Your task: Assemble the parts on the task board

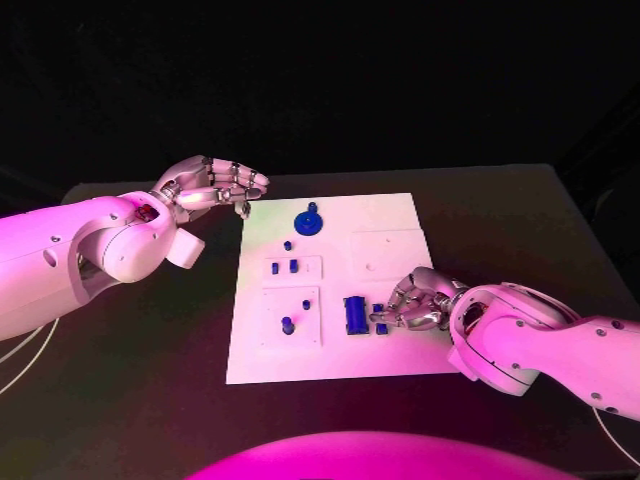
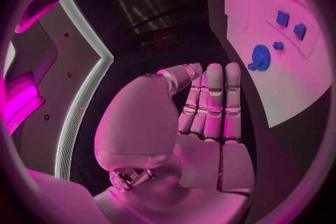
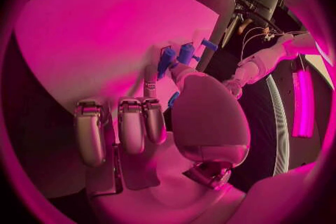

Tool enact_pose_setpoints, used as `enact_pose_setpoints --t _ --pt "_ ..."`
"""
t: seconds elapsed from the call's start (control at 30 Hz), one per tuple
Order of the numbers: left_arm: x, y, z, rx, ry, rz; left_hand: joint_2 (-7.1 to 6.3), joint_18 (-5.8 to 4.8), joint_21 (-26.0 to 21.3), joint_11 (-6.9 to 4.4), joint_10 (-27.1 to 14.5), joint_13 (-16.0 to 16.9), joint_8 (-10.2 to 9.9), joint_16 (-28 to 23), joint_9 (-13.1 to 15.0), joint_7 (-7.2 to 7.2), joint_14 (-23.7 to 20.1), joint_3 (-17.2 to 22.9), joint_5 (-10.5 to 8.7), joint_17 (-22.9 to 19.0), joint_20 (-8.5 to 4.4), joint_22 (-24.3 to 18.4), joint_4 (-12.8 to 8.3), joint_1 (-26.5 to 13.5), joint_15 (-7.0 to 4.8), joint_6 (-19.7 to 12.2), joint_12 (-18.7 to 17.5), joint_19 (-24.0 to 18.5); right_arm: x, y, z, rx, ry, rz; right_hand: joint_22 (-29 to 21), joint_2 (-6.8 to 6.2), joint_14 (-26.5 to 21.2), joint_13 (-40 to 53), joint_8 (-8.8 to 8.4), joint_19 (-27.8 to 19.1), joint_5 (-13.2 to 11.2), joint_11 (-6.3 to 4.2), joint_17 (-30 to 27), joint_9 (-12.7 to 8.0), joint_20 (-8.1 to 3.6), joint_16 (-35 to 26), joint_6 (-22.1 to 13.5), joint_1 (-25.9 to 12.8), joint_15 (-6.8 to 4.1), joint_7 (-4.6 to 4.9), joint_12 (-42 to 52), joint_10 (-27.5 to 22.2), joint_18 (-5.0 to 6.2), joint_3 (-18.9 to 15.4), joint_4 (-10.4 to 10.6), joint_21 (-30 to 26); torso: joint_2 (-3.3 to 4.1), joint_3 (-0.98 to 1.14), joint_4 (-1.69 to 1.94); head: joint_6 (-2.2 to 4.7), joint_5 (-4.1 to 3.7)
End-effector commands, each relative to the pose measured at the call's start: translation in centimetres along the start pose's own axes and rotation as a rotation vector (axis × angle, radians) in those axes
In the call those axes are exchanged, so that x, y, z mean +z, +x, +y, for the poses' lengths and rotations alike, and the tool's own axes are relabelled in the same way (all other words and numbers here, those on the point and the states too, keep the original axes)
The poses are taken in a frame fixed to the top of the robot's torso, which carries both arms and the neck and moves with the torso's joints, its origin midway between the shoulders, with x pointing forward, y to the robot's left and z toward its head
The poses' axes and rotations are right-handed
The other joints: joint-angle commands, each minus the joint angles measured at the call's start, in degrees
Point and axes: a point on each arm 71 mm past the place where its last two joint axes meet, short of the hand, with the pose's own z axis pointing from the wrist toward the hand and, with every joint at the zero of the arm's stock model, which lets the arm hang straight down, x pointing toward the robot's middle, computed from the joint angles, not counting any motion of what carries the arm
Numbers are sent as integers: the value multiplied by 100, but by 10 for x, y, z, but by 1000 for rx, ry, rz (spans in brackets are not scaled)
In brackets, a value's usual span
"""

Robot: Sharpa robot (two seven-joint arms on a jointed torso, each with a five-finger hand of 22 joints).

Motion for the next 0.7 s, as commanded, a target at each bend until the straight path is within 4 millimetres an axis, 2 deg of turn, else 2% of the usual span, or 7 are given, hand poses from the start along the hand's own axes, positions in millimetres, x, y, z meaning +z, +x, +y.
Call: enact_pose_setpoints --t 0.03,0.13,0.27,0.37,0.6,0.7 --pt "1 2 -1 -1 7 17 48 93 46 -13 -32 -8 29 18 -7 1 -36 44 21 -8 5 11 6 27 14 -44 27 -41 1 -1 -3 -9 3 2 1505 -71 560 1445 33 610 -33 -49 1329 8 -38 25 11 54 -43 -4 13 533 -81 -51 0 25 -8 -4 -5 -6 10" --pt "1 2 -1 -1 7 17 48 93 46 -13 -32 -8 29 18 -7 1 -36 44 21 -8 5 11 6 27 14 -44 27 -41 1 -1 -3 -4 -6 -5 1505 -94 561 1448 38 610 -33 -47 1337 11 -39 29 12 50 -44 1 19 536 -81 -106 22 25 -6 -3 -3 -2 8" --pt "1 2 -1 -1 7 17 50 93 52 -12 -32 -9 30 17 -8 1 -37 52 20 -9 4 16 1 28 14 -44 28 -44 -1 -2 0 22 -32 -22 1505 -106 559 1443 41 610 -34 -42 1326 16 -36 24 4 -123 -35 12 8 530 -81 -407 54 25 -4 0 -3 6 6" --pt "1 2 -1 -1 7 17 50 93 52 -12 -32 -9 30 17 -8 1 -37 52 20 -9 4 16 1 28 14 -44 28 -44 -2 -3 2 47 -53 -35 1505 -55 559 1440 43 610 -33 -39 1328 18 -35 24 -3 -236 -36 7 1 527 -81 -625 59 25 -3 0 -5 13 7" --pt "1 2 -1 -1 6 18 55 93 61 -12 -31 -11 31 16 -9 2 -37 63 20 -11 4 22 -4 29 14 -44 29 -47 -6 -3 6 85 -94 -52 1505 159 559 1444 65 610 -31 -48 1326 34 -38 23 -9 -436 -43 -4 7 530 -81 -1126 63 25 -5 -5 -4 25 4" --pt "1 2 -1 -1 6 18 59 93 69 -11 -31 -13 31 15 -11 3 -38 75 22 -12 3 28 -10 31 14 -44 30 -51 -8 -4 5 87 -99 -51 1505 174 558 1445 67 610 -30 -49 1323 35 -39 21 -9 -436 -43 -5 8 531 -81 -1163 61 25 -7 -3 -5 28 4"
